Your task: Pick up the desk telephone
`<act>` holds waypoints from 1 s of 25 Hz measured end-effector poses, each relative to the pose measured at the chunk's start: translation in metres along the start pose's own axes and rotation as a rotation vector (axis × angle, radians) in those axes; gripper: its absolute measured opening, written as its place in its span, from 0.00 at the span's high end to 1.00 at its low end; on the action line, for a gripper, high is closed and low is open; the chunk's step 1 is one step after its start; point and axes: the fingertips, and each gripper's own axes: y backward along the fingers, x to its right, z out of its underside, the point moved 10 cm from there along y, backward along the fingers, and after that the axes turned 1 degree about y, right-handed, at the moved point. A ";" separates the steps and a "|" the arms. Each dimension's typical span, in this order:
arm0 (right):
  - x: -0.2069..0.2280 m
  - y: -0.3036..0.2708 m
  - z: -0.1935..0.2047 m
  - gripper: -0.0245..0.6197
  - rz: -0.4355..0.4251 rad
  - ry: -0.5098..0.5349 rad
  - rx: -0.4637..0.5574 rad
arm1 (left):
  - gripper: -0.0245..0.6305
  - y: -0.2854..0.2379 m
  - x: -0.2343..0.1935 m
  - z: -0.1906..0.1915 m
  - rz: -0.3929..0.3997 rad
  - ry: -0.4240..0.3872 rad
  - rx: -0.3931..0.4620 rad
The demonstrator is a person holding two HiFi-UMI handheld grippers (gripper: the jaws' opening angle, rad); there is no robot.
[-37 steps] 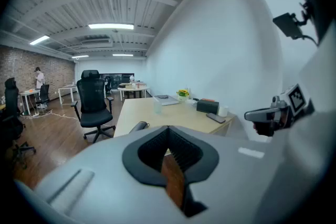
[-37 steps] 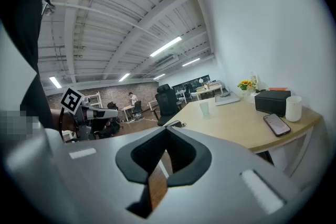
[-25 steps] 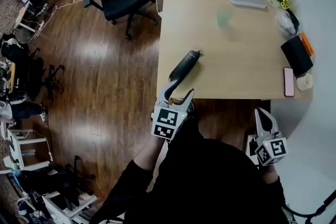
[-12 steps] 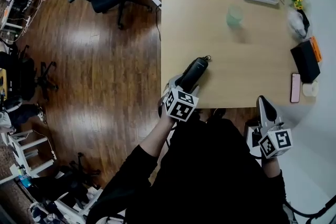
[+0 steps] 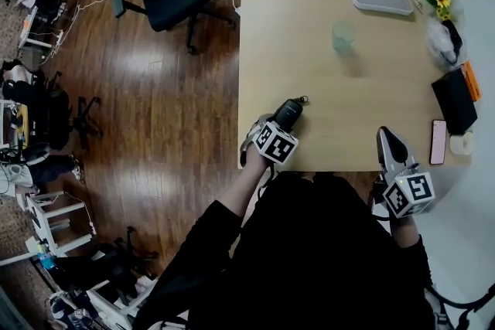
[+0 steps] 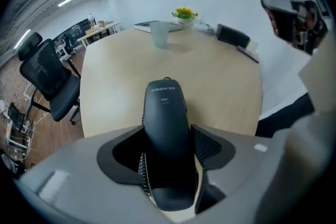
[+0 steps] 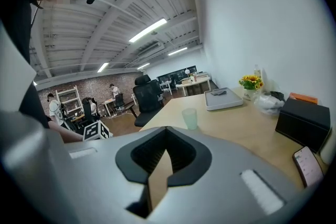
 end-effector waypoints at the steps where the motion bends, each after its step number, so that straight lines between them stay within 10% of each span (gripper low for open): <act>1: 0.004 -0.001 0.000 0.96 -0.001 -0.005 0.000 | 0.56 -0.005 0.000 -0.001 0.002 -0.007 -0.024; 12: 0.026 -0.006 0.013 0.96 0.021 -0.029 -0.054 | 0.56 -0.025 0.004 0.003 -0.077 -0.112 -0.028; 18: 0.031 -0.004 0.015 0.96 0.027 -0.031 -0.058 | 0.57 -0.024 0.036 -0.003 -0.037 -0.322 -0.135; 25: 0.031 -0.007 0.017 0.96 0.024 -0.053 -0.061 | 0.56 -0.026 0.028 0.006 0.008 -0.298 -0.019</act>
